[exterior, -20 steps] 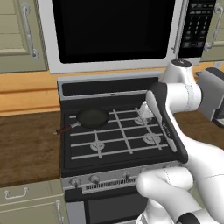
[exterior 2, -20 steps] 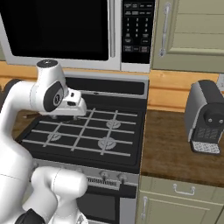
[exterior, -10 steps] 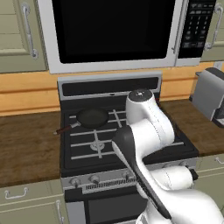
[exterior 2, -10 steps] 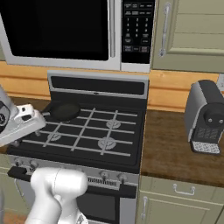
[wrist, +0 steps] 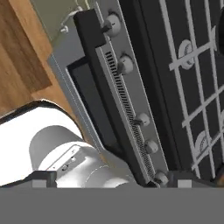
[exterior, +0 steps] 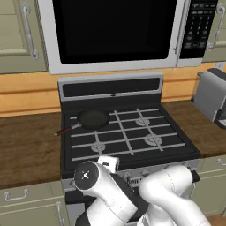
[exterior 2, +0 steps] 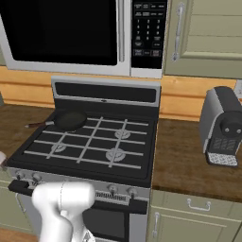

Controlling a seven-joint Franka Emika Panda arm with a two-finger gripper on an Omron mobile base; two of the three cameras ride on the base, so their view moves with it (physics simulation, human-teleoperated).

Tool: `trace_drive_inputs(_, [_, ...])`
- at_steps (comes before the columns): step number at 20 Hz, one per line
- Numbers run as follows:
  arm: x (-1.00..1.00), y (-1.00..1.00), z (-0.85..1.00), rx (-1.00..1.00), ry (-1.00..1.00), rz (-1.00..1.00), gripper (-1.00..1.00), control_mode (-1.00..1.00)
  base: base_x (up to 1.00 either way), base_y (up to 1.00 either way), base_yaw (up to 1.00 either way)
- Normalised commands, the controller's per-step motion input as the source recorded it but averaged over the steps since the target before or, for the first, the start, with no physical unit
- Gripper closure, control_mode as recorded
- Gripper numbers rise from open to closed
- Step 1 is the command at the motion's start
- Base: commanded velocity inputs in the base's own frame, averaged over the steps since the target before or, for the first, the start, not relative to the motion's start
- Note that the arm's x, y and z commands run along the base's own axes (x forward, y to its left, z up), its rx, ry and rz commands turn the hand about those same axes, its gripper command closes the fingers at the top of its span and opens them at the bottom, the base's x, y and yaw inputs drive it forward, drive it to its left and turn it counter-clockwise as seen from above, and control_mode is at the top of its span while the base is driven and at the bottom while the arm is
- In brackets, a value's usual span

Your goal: Turn off the rear left burner of the stove.

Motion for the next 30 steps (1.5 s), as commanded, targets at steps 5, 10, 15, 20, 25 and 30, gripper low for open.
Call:
trace_drive_inputs(5, [0.01,0.67,-0.41,-0.21,-0.49,0.25,-1.00,-1.00,0.00,0.00,0.00])
trace_drive_inputs(10, [0.05,0.10,-0.34,0.01,-0.48,0.10,-1.00,-1.00,0.00,0.00,0.00])
trace_drive_inputs(15, [0.15,-0.04,-0.35,0.18,-0.32,0.04,-1.00,-1.00,0.00,0.00,0.00])
trace_drive_inputs(20, [0.20,-0.25,-0.32,0.29,-0.20,0.00,-1.00,-1.00,0.00,0.00,0.00])
trace_drive_inputs(25, [0.26,-0.27,-0.14,0.32,-0.11,0.04,-1.00,-1.00,0.00,0.00,0.00])
trace_drive_inputs(30, [0.37,-0.27,-0.01,0.32,-0.01,0.13,-1.00,-1.00,0.00,0.00,0.00])
